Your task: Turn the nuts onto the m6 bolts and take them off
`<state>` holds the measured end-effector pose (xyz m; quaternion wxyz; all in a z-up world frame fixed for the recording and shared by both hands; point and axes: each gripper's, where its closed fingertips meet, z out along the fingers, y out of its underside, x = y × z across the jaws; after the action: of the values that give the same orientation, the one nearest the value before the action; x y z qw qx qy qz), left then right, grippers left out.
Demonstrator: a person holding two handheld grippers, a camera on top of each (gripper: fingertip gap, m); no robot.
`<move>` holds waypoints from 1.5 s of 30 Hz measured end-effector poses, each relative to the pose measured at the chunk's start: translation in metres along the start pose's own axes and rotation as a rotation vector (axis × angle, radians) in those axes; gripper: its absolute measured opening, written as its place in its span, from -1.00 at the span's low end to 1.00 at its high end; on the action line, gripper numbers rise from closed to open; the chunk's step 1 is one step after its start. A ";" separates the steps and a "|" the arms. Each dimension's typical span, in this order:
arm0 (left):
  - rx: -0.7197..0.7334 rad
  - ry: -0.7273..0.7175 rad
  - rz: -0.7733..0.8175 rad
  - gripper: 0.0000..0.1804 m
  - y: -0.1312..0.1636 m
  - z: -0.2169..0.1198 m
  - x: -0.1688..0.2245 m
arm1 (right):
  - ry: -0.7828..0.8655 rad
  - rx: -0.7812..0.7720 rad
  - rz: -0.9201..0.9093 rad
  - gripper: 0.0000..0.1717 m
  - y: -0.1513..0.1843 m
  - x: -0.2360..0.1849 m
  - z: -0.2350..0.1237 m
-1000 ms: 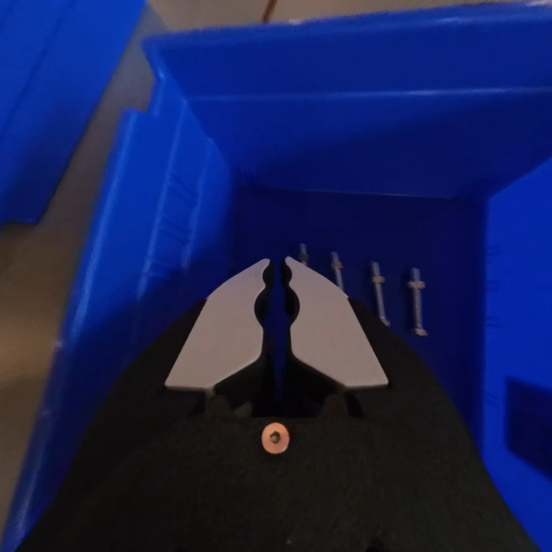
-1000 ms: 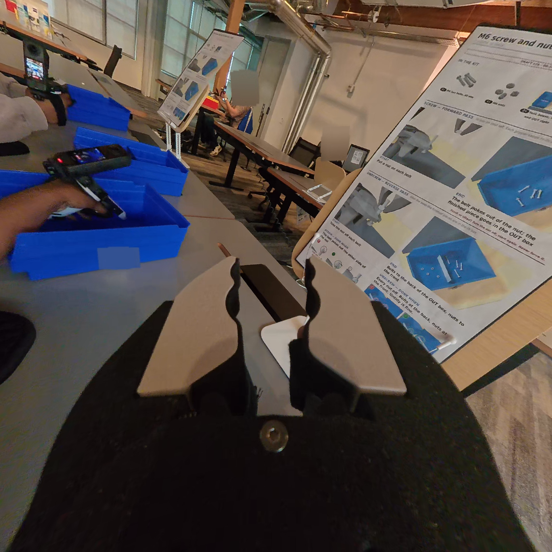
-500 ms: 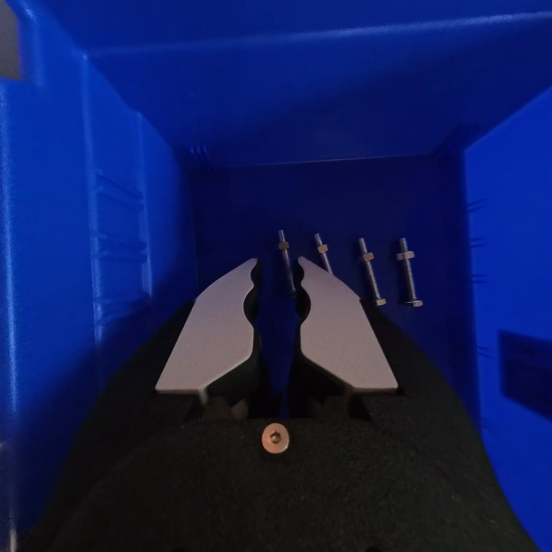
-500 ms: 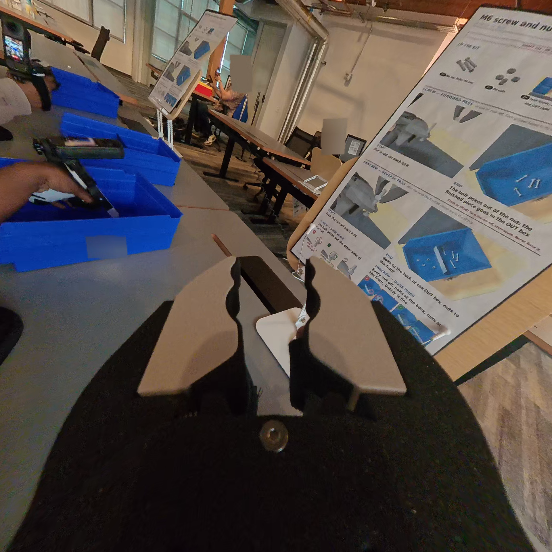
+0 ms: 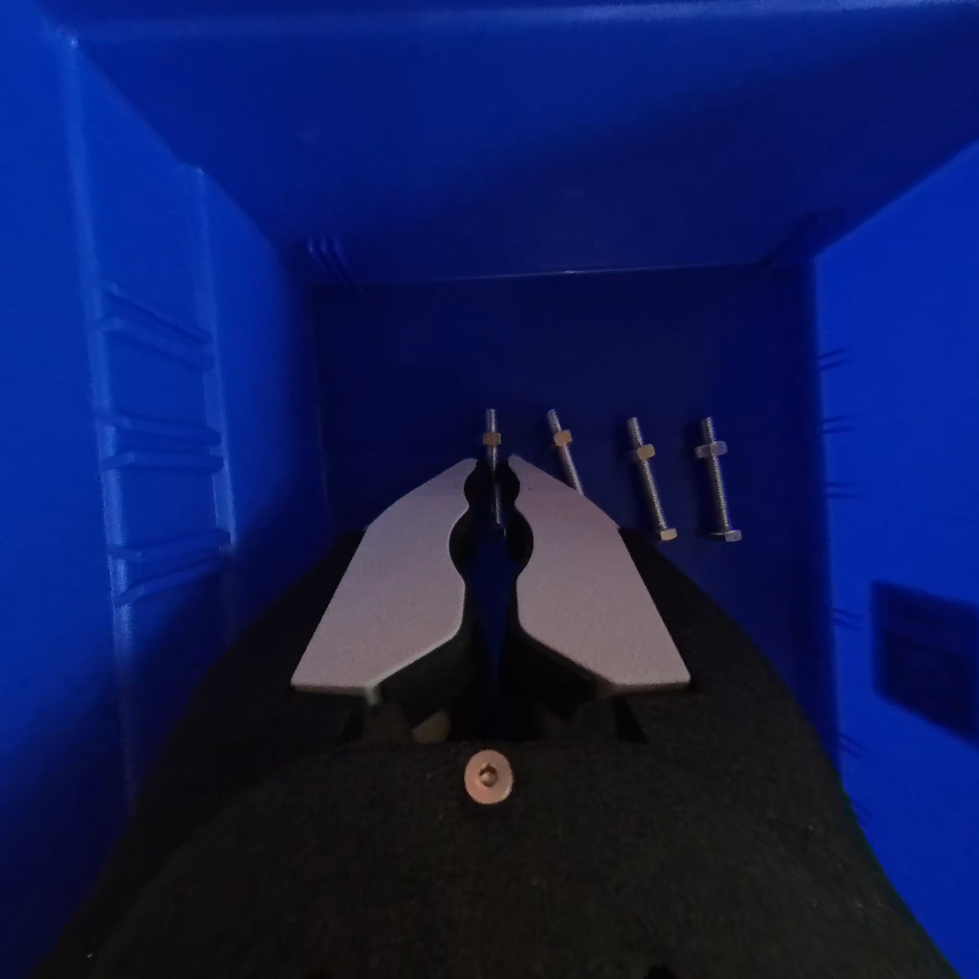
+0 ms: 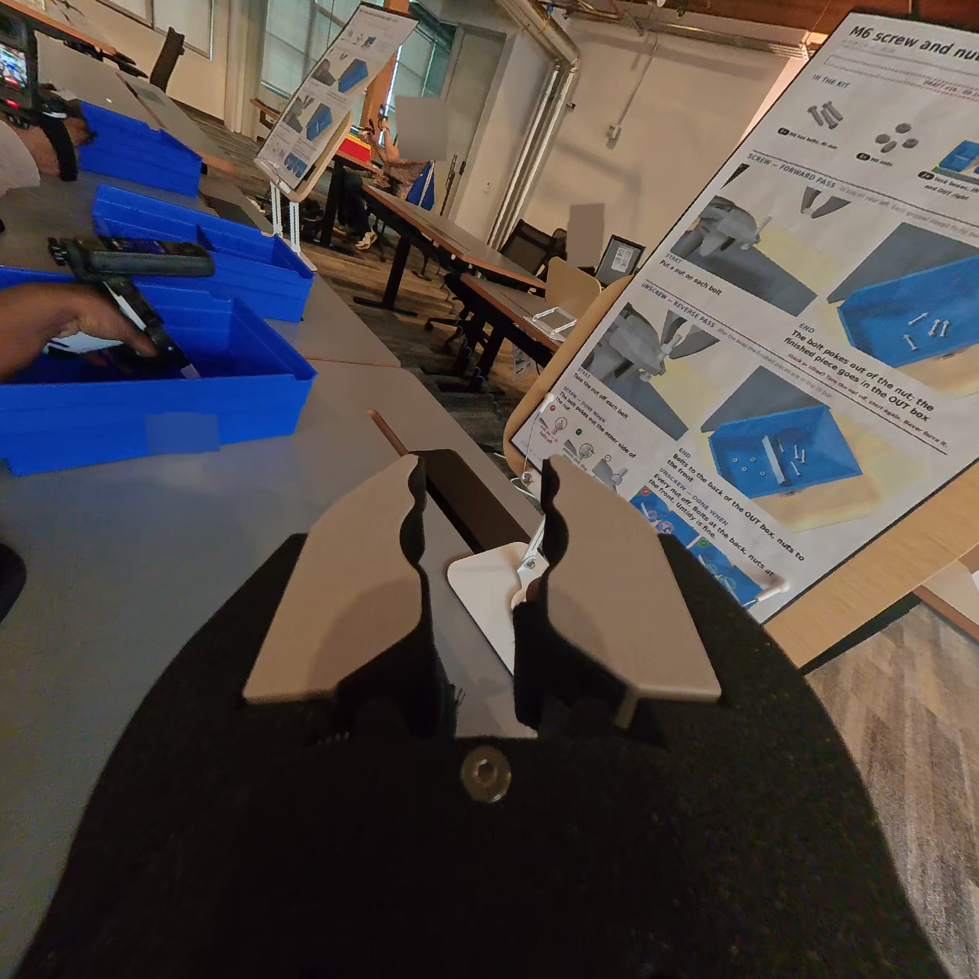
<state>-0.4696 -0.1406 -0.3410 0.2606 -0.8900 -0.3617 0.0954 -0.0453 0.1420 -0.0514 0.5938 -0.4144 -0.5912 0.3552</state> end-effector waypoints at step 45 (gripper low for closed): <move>0.922 1.590 0.773 -0.95 -0.008 -0.338 0.446 | -0.641 0.348 0.310 -0.88 -0.060 -0.090 -0.013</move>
<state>-0.0318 0.0402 -0.0423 0.6983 -0.5637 0.3048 -0.3189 -0.0412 0.0348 -0.0324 0.3797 -0.2601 -0.6081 0.6469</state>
